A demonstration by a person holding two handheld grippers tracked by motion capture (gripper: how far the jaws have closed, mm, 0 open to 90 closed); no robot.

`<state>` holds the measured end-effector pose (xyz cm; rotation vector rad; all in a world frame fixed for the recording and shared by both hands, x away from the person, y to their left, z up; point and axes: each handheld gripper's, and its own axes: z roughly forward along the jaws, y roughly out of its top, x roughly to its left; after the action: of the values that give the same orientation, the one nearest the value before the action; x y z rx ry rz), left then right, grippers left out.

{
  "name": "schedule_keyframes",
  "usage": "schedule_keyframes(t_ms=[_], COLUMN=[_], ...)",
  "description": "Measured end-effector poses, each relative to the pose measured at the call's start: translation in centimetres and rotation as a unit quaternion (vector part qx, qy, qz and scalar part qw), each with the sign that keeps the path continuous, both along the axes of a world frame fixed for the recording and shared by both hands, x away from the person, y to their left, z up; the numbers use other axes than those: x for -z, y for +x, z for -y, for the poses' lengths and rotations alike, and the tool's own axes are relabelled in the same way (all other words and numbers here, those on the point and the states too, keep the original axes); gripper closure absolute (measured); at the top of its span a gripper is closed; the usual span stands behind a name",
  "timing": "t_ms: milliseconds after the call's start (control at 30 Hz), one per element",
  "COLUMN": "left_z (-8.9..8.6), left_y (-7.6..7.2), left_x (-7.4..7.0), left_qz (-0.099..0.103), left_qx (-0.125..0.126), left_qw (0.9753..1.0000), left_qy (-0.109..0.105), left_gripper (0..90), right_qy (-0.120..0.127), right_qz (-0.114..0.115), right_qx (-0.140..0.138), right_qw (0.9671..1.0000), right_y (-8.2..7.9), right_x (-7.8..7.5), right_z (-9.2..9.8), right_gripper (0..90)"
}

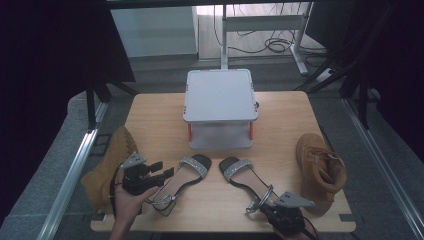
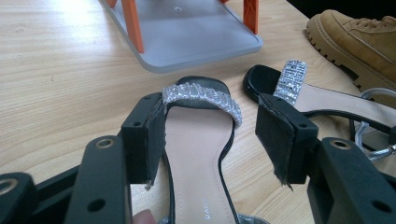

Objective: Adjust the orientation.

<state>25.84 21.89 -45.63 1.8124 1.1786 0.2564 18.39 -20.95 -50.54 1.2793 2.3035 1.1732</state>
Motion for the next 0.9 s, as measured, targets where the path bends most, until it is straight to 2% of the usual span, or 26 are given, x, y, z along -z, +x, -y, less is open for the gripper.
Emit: schedule_keyframes(t_ms=[267, 433, 567, 700, 900], left_z=[0.4, 0.3, 0.0, 0.2, 0.8], left_y=[0.0, 0.1, 0.0, 0.1, 0.0], left_x=[0.2, 0.4, 0.3, 0.4, 0.6], left_qz=[0.000, -0.002, 0.000, -0.001, -0.004], left_qx=[0.005, 0.002, -0.003, -0.001, 0.006], left_qw=[0.9999, 1.0000, 1.0000, 1.0000, 0.9999], left_qy=[0.009, 0.010, 0.007, 0.010, 0.015], left_gripper=[42.3, 42.2, 42.2, 42.1, 42.0], right_qy=[0.010, 0.021, 0.035, 0.038, 0.035], right_qz=[0.006, 0.015, 0.035, 0.045, 0.040], right_qx=[-0.001, 0.005, 0.006, 0.009, 0.015], right_qw=[0.9999, 0.9997, 0.9988, 0.9982, 0.9985], right_y=[-0.7, -1.3, -1.8, -1.7, -1.1], right_x=[-0.3, -1.0, -2.3, -3.0, -2.8], right_z=[1.0, 1.8, 2.7, 3.1, 3.2], right_gripper=[89.9, 89.9, 89.9, 89.9, 89.5])
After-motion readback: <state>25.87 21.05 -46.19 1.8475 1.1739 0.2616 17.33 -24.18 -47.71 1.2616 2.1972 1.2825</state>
